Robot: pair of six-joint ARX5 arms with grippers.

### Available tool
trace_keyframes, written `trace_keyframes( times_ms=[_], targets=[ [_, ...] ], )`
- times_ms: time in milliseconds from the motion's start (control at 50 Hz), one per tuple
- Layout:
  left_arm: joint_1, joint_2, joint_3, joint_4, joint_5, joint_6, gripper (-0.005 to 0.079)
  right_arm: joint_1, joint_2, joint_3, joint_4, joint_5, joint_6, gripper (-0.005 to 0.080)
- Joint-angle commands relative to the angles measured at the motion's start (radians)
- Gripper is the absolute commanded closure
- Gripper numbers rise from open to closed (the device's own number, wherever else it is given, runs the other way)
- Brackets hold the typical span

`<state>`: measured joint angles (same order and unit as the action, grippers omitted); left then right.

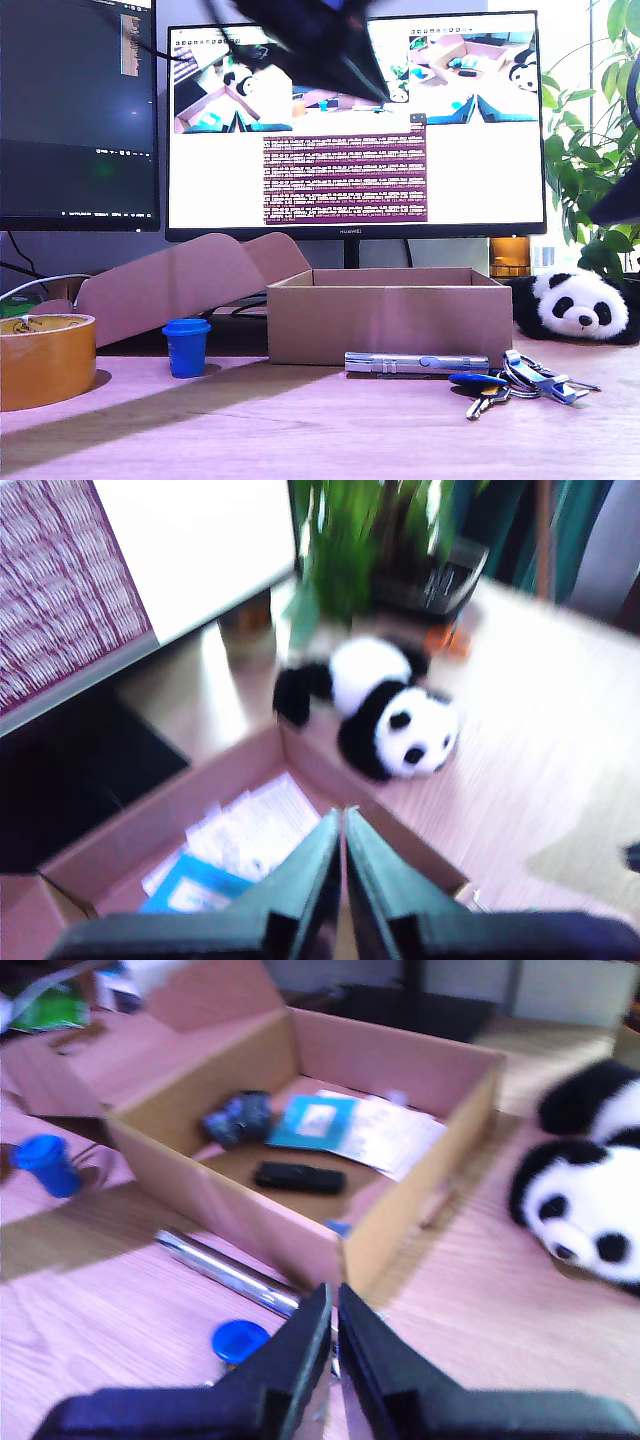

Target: Pick up the USB drive and place it inside the cardboard box

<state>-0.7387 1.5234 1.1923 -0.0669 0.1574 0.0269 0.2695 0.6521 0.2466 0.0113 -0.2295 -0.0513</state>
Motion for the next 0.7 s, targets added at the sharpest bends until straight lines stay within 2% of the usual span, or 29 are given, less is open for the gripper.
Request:
trace_keyframes(
  times_ms=[0,120,280,460,600,680],
  targets=[
    [0.033,-0.025,-0.082,0.040,0.003,0.006,0.0766,-0.002,0.004,-0.003,0.014,-0.007,0.000,0.0765],
    [0.110,-0.074,-0.190,0.068,0.028,0.005,0.0766,-0.014,0.004,-0.003,0.020,0.006,-0.002,0.0765],
    [0.224,-0.115,-0.297,0.118,0.065,0.000,0.0766,-0.068,0.004,-0.003,0.055,0.065,-0.001,0.0765],
    [0.324,-0.173,-0.399,0.172,0.098,-0.031,0.0766,-0.198,0.004,-0.004,0.024,0.083,0.054,0.0765],
    [0.360,-0.220,-0.453,0.185,0.097,-0.035,0.0766,-0.296,-0.002,-0.010,0.012,0.082,0.133,0.0765],
    [0.375,-0.241,-0.482,0.198,0.098,-0.036,0.0766,-0.328,-0.022,-0.026,0.011,0.082,0.133,0.0765]
  ],
)
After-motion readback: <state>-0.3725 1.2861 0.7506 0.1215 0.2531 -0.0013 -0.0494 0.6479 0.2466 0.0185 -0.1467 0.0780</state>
